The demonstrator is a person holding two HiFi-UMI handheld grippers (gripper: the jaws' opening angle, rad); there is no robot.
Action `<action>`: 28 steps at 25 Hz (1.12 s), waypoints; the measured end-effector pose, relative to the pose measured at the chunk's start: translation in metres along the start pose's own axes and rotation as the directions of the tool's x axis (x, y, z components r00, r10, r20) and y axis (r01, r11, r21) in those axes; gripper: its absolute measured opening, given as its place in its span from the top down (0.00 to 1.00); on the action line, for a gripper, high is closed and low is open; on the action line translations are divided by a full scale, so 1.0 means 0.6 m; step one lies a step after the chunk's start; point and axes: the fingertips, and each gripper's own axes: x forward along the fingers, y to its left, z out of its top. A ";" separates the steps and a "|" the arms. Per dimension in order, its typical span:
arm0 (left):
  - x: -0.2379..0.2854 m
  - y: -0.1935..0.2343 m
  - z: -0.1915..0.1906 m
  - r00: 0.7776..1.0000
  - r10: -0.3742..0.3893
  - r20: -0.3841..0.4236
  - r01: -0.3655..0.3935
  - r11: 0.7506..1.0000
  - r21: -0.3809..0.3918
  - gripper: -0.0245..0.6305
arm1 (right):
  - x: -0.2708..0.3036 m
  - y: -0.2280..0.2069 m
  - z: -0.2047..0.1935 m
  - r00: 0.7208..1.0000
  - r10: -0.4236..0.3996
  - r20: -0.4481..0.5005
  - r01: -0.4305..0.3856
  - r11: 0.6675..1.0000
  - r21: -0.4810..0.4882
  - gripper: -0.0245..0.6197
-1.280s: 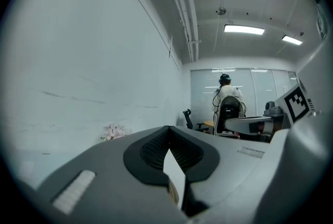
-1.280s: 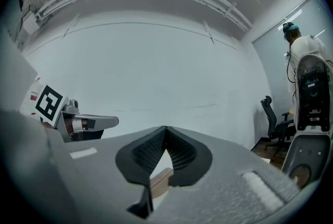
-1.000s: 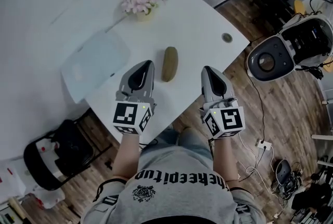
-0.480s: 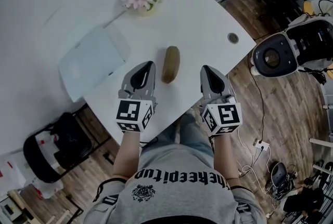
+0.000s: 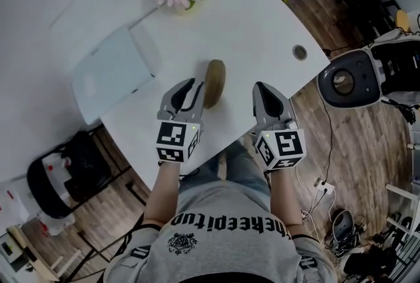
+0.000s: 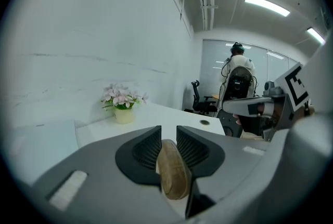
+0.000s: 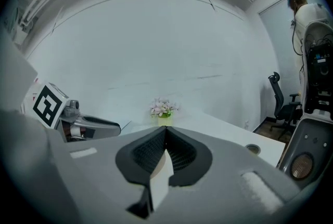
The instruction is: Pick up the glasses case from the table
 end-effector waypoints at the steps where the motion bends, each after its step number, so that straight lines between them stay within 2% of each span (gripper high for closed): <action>1: 0.007 -0.004 -0.006 1.000 0.003 -0.015 -0.003 1.000 0.004 0.79 | 0.002 -0.004 -0.001 1.000 0.006 -0.004 -0.006 1.000 0.000 0.96; 14: 0.080 -0.036 -0.083 0.980 0.092 -0.179 -0.088 0.996 0.034 0.55 | 0.025 -0.053 -0.012 0.995 0.086 -0.041 -0.086 0.996 0.003 0.96; 28: 0.133 -0.038 -0.138 0.935 0.203 -0.290 -0.179 0.978 0.108 0.48 | 0.045 -0.094 -0.021 0.981 0.175 -0.082 -0.177 0.984 -0.010 0.96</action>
